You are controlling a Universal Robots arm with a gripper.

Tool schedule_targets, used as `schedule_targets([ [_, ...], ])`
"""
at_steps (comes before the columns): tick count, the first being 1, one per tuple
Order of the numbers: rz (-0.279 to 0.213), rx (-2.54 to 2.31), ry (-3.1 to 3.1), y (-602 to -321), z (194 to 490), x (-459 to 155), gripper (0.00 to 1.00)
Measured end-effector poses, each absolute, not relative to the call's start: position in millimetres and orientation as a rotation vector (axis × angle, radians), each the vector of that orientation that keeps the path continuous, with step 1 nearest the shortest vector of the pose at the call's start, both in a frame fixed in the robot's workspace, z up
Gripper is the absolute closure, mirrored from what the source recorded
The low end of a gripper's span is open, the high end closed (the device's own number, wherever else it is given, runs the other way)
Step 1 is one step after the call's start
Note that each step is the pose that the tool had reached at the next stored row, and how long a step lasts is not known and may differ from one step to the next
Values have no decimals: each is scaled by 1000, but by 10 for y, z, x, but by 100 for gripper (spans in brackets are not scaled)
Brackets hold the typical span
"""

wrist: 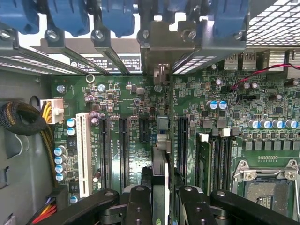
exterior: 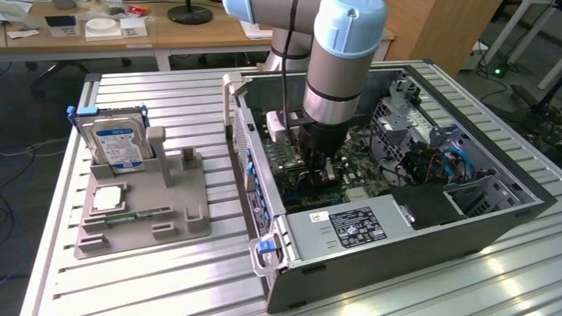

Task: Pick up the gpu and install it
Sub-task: 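Insert the gpu into the slot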

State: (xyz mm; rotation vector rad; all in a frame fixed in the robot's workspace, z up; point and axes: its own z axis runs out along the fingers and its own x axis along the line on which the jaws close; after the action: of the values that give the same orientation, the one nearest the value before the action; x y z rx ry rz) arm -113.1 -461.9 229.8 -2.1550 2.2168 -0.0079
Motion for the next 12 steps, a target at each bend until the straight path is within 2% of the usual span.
schedule_targets([
  [12, -9, -2156, 2214, -4614, 2270, -1134, 73],
])
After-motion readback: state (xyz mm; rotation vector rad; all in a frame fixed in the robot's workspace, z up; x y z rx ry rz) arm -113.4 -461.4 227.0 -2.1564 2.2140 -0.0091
